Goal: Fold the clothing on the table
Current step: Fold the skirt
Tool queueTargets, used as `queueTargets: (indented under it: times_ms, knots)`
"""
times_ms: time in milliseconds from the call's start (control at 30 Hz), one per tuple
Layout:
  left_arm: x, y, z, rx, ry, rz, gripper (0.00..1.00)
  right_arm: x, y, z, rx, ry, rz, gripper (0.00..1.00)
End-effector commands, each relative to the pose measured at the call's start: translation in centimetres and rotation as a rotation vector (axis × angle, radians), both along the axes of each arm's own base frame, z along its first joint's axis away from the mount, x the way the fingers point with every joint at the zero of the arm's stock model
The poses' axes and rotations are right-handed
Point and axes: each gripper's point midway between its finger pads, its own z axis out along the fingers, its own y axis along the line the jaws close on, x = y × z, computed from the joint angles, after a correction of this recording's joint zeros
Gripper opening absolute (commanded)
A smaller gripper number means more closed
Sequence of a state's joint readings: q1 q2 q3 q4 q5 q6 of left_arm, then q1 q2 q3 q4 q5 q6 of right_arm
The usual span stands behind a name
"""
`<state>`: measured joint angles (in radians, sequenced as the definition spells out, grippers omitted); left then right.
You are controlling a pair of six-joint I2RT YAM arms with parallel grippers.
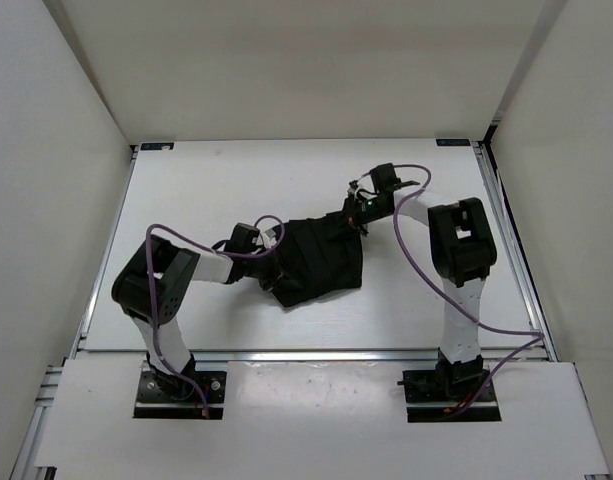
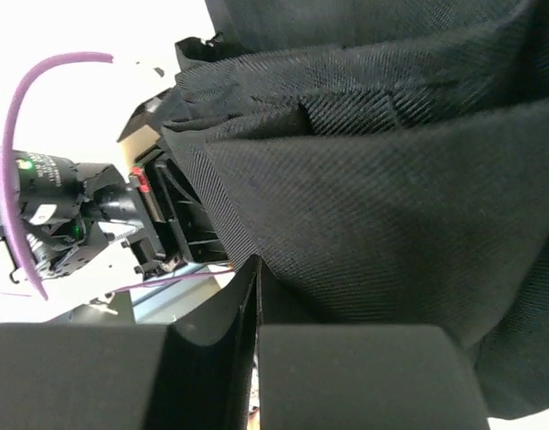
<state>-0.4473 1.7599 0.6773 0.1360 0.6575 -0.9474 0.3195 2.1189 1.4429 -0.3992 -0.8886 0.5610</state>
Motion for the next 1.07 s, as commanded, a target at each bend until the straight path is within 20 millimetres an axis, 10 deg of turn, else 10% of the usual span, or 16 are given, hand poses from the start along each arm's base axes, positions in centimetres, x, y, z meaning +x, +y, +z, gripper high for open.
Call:
queueTargets:
  times_ms: [0, 167, 333, 467, 567, 733, 1033]
  knots:
    - [2.4, 1.0, -2.1, 0.122, -0.080, 0.011, 0.03, 0.9, -0.8, 0.0, -0.029, 0.047, -0.023, 0.02]
    - [4.7, 0.6, -0.5, 0.077, -0.137, 0.057, 0.07, 1.2, -2.1, 0.1, -0.053, 0.076, -0.037, 0.00]
    - [7.3, 0.9, 8.4, -0.003, -0.367, 0.112, 0.20, 1.9, -2.1, 6.6, -0.030, -0.208, -0.015, 0.12]
    - [7.5, 5.2, 13.2, 0.045, -0.466, 0.158, 0.40, 1.3, -4.2, 10.0, -0.023, -0.313, -0.047, 0.38]
    - [6.4, 9.9, 12.6, 0.149, -0.451, 0.218, 0.48, 0.3, -7.5, 10.5, -0.060, -0.334, -0.111, 0.49]
    - [1.6, 12.4, 9.5, 0.305, -0.396, 0.125, 0.55, -3.0, -11.1, 9.9, -0.077, -0.317, -0.214, 0.50]
    - [-4.6, 15.3, 5.5, 0.336, -0.299, 0.107, 0.53, -8.0, -11.3, 4.6, -0.126, -0.196, -0.237, 0.50]
